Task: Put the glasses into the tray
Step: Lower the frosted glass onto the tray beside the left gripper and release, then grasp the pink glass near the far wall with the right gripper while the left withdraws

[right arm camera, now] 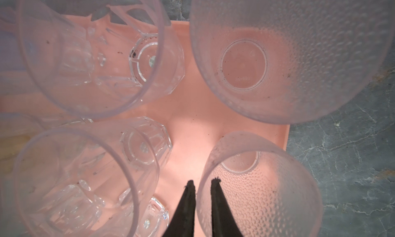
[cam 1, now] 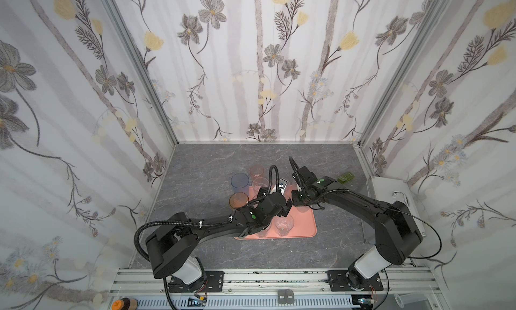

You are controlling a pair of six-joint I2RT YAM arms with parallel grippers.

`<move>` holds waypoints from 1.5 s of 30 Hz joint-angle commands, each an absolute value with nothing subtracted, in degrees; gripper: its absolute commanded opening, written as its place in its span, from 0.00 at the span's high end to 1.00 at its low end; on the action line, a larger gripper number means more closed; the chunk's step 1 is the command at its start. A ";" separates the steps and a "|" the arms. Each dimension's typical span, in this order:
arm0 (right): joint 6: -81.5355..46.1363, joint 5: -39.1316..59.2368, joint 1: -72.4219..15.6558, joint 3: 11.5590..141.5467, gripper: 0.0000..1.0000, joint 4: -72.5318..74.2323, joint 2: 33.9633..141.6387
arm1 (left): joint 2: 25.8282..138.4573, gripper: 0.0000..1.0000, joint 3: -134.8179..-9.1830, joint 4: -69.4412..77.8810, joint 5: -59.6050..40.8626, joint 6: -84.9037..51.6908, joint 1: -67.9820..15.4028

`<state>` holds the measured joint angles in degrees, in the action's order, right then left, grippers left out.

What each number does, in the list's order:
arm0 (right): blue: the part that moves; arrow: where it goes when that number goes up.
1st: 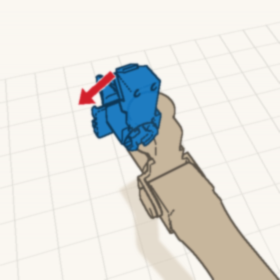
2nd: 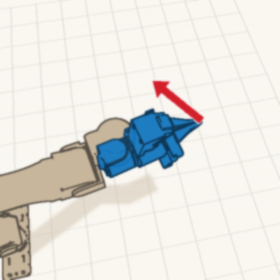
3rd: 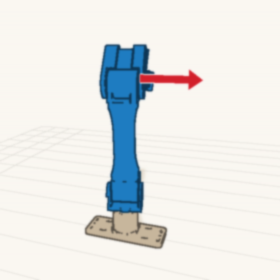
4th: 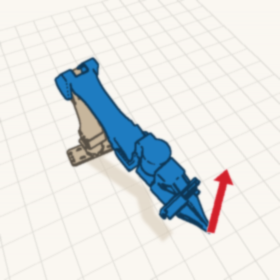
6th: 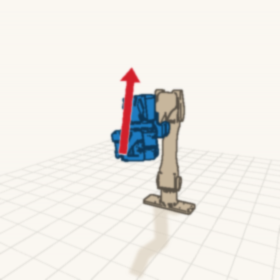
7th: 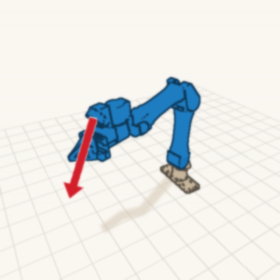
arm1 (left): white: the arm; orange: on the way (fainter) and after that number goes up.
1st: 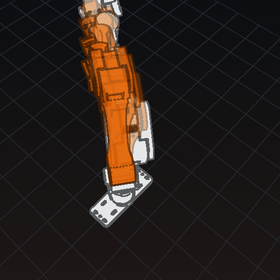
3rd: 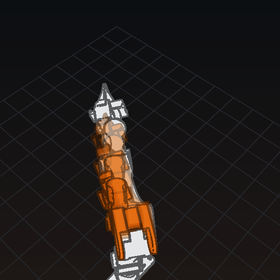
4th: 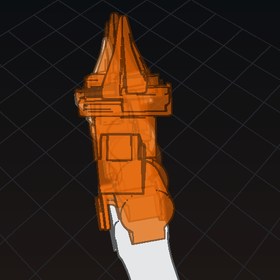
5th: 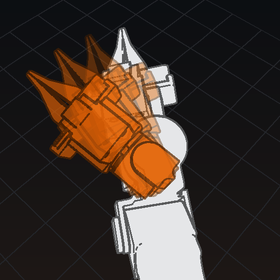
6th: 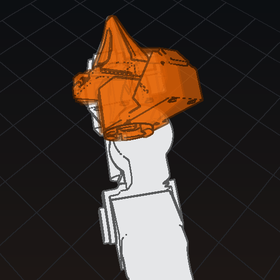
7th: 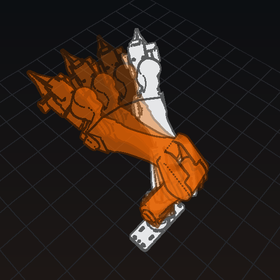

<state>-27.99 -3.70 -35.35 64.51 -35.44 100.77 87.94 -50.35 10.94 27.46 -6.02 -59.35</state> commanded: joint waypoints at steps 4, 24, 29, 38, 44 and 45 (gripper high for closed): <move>-27.59 -5.19 -35.16 64.69 0.84 -34.18 100.81 | 87.80 0.00 -50.19 12.66 28.42 -6.28 -59.33; -27.75 -3.19 -35.00 65.22 0.88 -32.83 101.17 | 87.76 0.00 -50.19 12.66 28.56 -6.24 -59.24; -27.89 -1.82 -35.06 65.39 0.88 -31.99 100.49 | 87.82 0.00 -50.10 12.66 28.50 -6.28 -59.24; -27.69 -2.11 -34.87 65.25 0.83 -31.99 99.82 | 87.45 0.00 -49.92 12.70 28.79 -6.42 -59.24; -27.26 -2.55 -34.80 68.70 0.76 -34.42 98.16 | 86.31 0.00 -49.97 12.57 30.33 -4.55 -59.15; -27.24 -2.70 -34.76 69.64 0.75 -34.79 97.90 | 85.55 0.00 -49.80 12.57 30.97 -3.66 -58.94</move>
